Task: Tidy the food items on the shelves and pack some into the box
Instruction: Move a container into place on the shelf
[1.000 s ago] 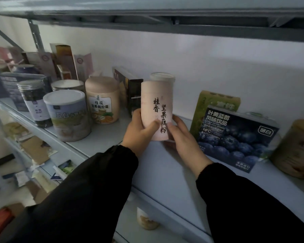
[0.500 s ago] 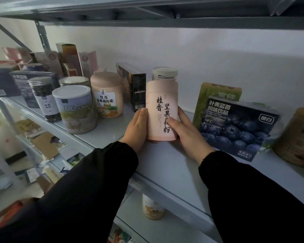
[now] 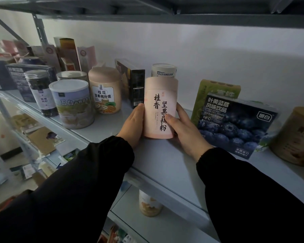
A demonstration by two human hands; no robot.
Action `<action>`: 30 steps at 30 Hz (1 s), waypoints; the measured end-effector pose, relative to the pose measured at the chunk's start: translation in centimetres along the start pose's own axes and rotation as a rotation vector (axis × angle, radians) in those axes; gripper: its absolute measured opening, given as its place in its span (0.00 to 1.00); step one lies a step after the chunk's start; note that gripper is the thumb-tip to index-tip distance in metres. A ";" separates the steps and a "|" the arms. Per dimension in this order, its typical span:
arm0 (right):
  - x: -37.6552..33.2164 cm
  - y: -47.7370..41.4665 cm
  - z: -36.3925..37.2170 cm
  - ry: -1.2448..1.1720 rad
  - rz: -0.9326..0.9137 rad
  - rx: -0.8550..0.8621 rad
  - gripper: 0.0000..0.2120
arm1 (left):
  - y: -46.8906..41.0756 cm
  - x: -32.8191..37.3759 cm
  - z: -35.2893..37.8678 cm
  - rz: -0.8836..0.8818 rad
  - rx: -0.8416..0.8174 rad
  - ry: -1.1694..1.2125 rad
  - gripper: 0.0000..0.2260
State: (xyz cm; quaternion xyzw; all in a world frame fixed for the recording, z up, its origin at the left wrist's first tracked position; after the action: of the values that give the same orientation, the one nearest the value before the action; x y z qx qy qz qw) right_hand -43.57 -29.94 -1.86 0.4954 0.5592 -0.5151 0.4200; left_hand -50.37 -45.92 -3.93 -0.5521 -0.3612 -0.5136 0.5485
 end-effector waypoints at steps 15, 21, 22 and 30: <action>0.4 -0.8 -1.2 -0.020 -0.021 0.161 0.27 | -0.1 -0.1 0.3 -0.129 0.008 0.173 0.17; 0.5 -1.2 -1.8 -0.052 -0.010 0.273 0.22 | 0.3 0.6 0.3 -0.063 -0.070 0.230 0.05; 0.5 -1.2 -1.9 -0.034 -0.006 0.289 0.22 | 0.3 0.7 0.3 -0.038 -0.096 0.217 0.06; 0.6 -0.9 -1.0 -0.065 -0.034 0.155 0.25 | 0.8 0.7 0.8 -0.070 -0.170 0.216 0.23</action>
State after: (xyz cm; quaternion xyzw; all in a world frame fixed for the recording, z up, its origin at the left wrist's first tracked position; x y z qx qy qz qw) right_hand -44.51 -28.84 -2.15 0.4999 0.5120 -0.5797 0.3898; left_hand -49.29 -45.37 -3.38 -0.5251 -0.2744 -0.6177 0.5172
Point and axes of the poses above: each hand's wrist, its own y-axis away from the middle knuckle, its own z-axis out of the palm, x = y × z, the point moved 4 cm from there along -y, towards the middle knuckle, and after that the axes turned 7 degrees about z, right-handed, at the moved point
